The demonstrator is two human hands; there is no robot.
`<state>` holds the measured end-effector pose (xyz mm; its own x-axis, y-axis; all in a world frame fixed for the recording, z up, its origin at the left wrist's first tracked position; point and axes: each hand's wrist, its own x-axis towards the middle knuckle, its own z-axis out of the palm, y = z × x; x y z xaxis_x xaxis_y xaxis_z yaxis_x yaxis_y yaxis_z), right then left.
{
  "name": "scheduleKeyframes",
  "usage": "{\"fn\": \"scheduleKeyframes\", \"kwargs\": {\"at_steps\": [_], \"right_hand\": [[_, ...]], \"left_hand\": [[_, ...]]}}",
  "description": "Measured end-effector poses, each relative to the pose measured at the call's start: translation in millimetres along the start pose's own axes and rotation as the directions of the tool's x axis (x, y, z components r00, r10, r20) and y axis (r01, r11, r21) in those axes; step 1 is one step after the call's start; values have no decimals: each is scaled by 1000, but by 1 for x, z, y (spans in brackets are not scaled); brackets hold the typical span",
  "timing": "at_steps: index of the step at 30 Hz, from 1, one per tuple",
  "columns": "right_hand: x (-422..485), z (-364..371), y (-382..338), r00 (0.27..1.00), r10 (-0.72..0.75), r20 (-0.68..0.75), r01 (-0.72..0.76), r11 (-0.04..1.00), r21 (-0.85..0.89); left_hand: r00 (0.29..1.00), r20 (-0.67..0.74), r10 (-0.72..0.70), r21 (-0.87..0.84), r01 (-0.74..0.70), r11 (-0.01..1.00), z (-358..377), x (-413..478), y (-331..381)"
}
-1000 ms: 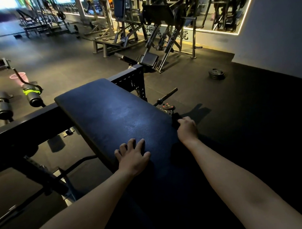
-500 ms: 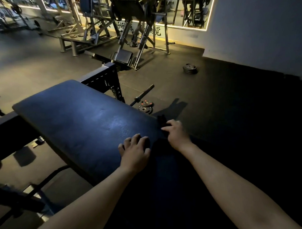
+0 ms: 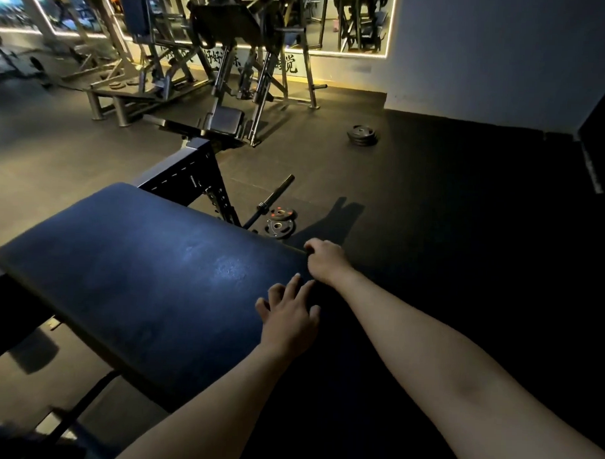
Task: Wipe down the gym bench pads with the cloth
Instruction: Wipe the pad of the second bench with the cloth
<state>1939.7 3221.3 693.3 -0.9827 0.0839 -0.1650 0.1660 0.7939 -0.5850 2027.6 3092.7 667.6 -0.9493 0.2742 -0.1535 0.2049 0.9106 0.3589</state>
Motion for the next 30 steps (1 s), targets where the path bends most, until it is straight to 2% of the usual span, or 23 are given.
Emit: {"fn": "scheduleKeyframes", "kwargs": {"at_steps": [2,5,9,12,14,18,21,26,30], "right_hand": [[6,1,0,999,39,10,-39,999,-35],[3,-15,23,985,173,-24,-174,983,-62],[-14,-41,74,913,409,1,-405,904,-136],[-17,-54,94,863,505,23,-496,855,-153],[-9,-50,84,882,470,22,-463,875,-141],[6,-24,32,966,258,13,-258,966,34],[10,-8,4,981,191,-25,-190,980,53],[-8,-13,25,954,290,-83,-294,954,-49],[-38,-35,66,877,439,-196,-470,869,-157]], "left_hand": [[1000,27,4,1,-4,1000,-3,10,3],[998,57,14,-18,-13,1000,-5,19,8],[999,32,25,12,-26,1000,0,20,5],[1000,11,21,17,-21,1000,1,22,4],[1000,-9,14,29,-13,999,2,22,6],[999,-23,29,31,-29,999,2,21,6],[999,-17,36,29,-35,999,2,22,5],[999,-22,39,14,-38,999,5,22,2],[998,-41,36,14,-36,999,5,19,3]]}}
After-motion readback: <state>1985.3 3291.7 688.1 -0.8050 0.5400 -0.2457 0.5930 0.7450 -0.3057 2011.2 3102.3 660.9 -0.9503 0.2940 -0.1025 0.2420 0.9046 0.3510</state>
